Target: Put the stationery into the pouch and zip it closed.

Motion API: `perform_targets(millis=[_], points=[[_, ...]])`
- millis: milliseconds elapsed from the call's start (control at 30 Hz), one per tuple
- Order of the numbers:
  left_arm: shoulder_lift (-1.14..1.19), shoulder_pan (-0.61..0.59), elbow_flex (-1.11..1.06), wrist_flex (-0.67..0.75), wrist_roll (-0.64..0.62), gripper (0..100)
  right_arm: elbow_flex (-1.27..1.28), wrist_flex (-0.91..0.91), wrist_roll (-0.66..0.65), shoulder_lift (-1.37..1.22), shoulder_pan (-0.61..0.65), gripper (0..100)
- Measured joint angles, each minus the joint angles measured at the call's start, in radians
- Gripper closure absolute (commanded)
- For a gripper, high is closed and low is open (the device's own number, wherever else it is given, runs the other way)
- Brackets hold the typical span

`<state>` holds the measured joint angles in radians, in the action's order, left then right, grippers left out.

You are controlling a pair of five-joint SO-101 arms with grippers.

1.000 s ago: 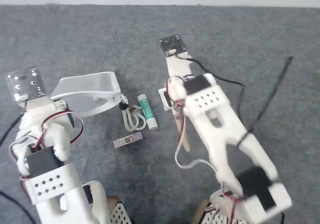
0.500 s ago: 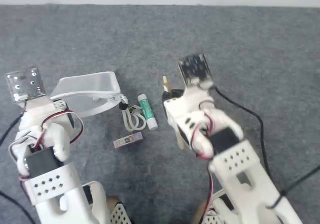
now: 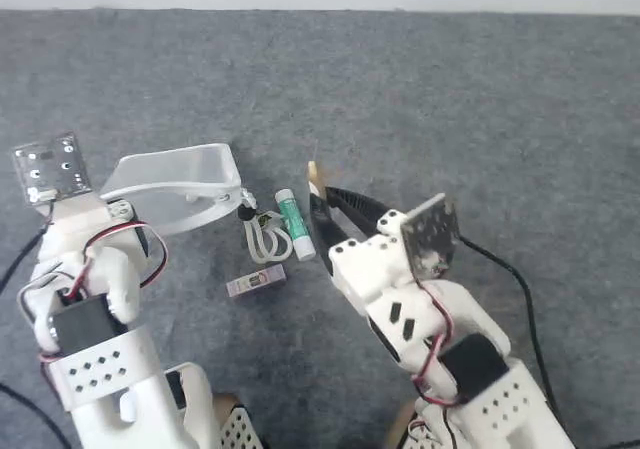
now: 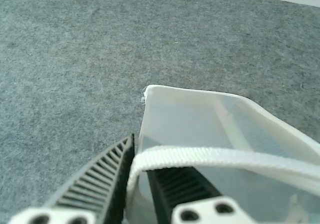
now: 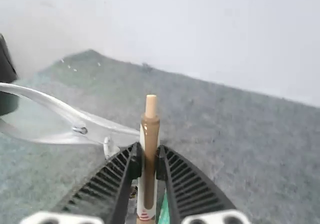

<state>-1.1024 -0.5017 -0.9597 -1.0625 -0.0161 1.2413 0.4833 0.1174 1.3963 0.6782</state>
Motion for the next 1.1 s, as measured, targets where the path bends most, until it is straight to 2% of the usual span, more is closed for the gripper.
perform_targets(millis=[233, 500, 733, 900, 1100], points=[[0.000, 0.000, 0.000, 0.000, 0.000, 99, 0.037, 0.000, 0.000, 0.138, 0.002, 99.3], [0.000, 0.000, 0.000, 0.000, 0.000, 99, 0.037, -0.014, 0.000, 0.176, 0.003, 99.3], [0.000, 0.000, 0.000, 0.000, 0.000, 99, 0.037, -0.161, 0.000, 0.176, 0.005, 99.3], [0.000, 0.000, 0.000, 0.000, 0.000, 99, 0.037, -0.288, 0.000, 0.176, 0.081, 99.3], [0.000, 0.000, 0.000, 0.000, 0.000, 99, 0.037, -0.471, -0.140, 0.176, 0.213, 99.3]])
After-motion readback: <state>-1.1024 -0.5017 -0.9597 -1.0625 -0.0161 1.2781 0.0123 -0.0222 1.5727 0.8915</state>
